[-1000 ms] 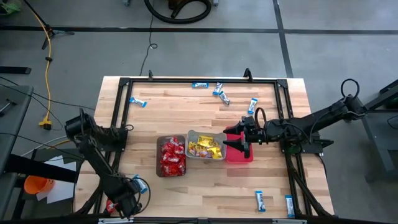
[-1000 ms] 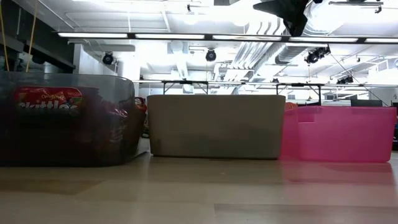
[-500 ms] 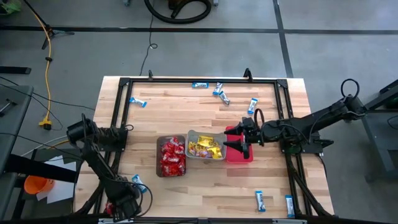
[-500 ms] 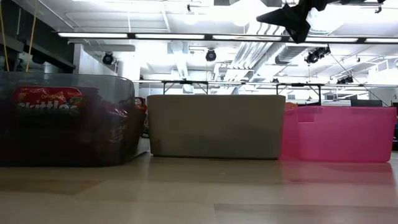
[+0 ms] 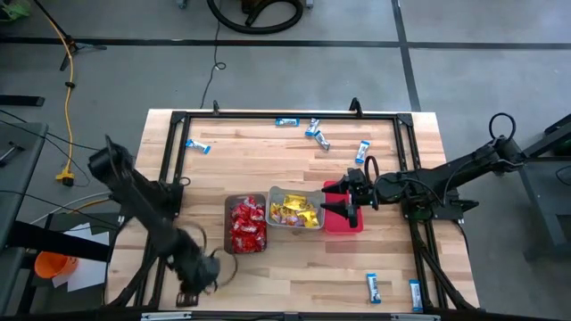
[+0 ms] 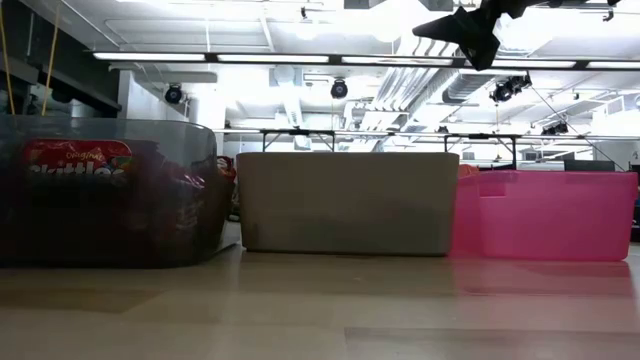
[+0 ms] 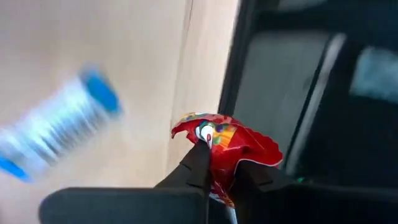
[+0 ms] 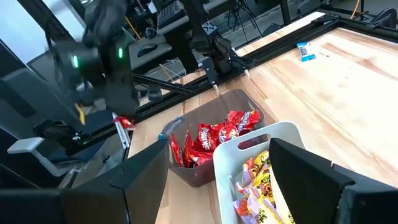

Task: Sort candy
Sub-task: Put the red candy into the black bin

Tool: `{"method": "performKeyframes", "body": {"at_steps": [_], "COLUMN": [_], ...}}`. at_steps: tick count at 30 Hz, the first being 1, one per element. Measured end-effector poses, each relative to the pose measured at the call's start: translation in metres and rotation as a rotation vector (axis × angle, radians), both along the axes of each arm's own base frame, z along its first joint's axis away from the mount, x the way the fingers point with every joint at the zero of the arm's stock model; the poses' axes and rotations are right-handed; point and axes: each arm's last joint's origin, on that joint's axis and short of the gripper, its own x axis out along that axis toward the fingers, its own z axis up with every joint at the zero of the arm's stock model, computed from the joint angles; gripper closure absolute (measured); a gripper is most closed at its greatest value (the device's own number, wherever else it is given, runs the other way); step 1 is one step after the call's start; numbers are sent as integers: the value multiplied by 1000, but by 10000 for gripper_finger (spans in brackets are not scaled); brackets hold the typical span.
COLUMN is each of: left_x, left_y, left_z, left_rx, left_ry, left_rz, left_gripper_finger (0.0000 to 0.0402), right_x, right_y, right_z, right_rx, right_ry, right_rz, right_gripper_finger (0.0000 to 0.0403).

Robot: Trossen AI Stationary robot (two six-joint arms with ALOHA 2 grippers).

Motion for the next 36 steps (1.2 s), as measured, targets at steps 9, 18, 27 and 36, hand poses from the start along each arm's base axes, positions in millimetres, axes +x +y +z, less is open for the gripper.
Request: {"method": "performKeyframes", "body": {"at_steps": [9,18,27,36], "left_x": [11,19,20,14], "left_y": [94,134,135,139], "left_z": [93,124,37,28], "left_rx": [265,449,179,223], "left_ry": [-779,-1180,-1333,-1305], "left_rz": [358,495,662,632], "left_gripper_finger": [386,386,385,362], "right_x": [2,2,2,2], "right_y": [1,2,3,3], "right_z": [9,25,29,30], "right_rx": [137,192,207,209], "right_ry": [-86,-244,-286,-297], "right_rz": [-20,26,39,39], "right_gripper_finger": [130,130,130,130]}}
